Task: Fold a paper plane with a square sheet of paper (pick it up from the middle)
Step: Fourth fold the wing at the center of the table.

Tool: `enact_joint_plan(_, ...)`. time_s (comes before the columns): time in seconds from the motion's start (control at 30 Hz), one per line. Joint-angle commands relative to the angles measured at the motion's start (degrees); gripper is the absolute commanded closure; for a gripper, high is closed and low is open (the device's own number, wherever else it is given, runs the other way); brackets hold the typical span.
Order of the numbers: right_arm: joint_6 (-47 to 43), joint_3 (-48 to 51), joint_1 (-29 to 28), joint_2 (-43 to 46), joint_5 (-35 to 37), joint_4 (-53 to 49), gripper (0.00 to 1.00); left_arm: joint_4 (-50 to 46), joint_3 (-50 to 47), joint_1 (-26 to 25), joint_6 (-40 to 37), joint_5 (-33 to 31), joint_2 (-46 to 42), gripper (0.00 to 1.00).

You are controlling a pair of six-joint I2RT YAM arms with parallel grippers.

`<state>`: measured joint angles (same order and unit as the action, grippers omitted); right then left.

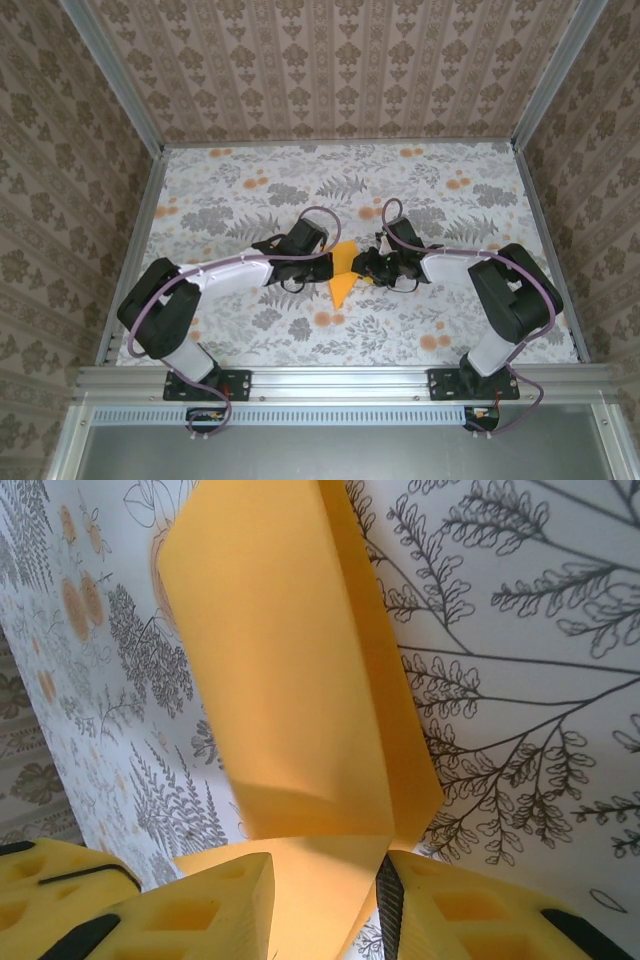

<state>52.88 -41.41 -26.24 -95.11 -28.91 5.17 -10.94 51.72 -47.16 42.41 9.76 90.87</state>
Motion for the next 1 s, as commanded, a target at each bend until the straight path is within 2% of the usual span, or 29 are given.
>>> enact_joint_plan(0.0,1.3,1.1,0.1,0.2,-2.0,2.2,0.66,0.3,-1.8,0.3,-0.5,-1.2,-1.5,1.00)
enact_joint_plan(0.13,1.6,1.5,0.1,-0.1,-2.5,3.1,0.66,4.3,-3.3,0.1,0.3,0.5,-2.3,1.00)
enact_joint_plan(0.3,1.8,2.4,0.1,-0.7,-4.0,6.3,0.67,4.8,-2.6,0.0,0.8,2.7,1.4,1.00)
enact_joint_plan(0.5,0.8,4.2,0.1,-1.2,-6.7,11.2,0.68,2.9,-1.2,0.1,1.0,1.5,4.4,1.00)
enact_joint_plan(0.73,-3.9,2.4,0.1,-3.1,-7.7,8.7,0.71,0.7,-0.8,0.2,0.5,-0.9,4.0,1.00)
enact_joint_plan(0.83,-5.3,0.8,0.1,-4.6,-7.8,7.2,0.75,-1.1,-0.6,0.3,0.1,-2.3,2.4,1.00)
enact_joint_plan(0.97,-5.4,-0.4,0.1,-5.4,-6.8,6.7,0.86,-4.5,-1.1,0.8,-0.1,-6.0,-1.0,1.00)
